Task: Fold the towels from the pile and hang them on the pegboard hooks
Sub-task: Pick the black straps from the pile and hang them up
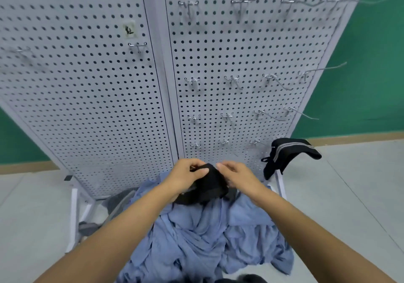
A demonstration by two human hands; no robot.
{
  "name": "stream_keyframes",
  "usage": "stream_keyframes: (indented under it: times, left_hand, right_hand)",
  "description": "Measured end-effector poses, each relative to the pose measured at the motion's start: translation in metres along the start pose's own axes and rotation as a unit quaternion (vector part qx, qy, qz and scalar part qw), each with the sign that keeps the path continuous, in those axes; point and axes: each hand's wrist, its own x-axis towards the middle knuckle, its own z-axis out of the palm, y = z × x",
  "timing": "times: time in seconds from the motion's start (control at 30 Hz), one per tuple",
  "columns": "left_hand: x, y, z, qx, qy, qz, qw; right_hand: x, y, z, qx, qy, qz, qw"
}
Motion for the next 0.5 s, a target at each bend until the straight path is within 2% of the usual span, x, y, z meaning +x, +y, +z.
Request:
stream_keyframes:
  times: [0.1, 0.3, 0.37, 0.5]
  left_hand:
    - [-0.011, 0.037, 0.017, -0.040, 0.012, 0.012, 0.999]
    - [-0.018, 0.067, 0.037, -0.040, -0.007, -0.006, 0.999]
    - [-0.017, 0.056, 0.037, 0.002, -0.008, -0.008, 1.000]
    - [-0.002, 0.017, 0.033, 0.149, -0.024, -0.006, 0.989]
  right_hand:
    - [-0.029, -0.028, -0.021, 0.051, -0.049, -0.002, 0.998]
    - [-0.047, -0.037, -0.052, -0.076, 0.018, -0.065, 0.995]
    - [-0.048, -0.028, -0.060, -0.128, 0.048, -0.081, 0.987]
    - [-0.047, -0.008, -0.078, -0.104, 0.064, -0.083, 0.989]
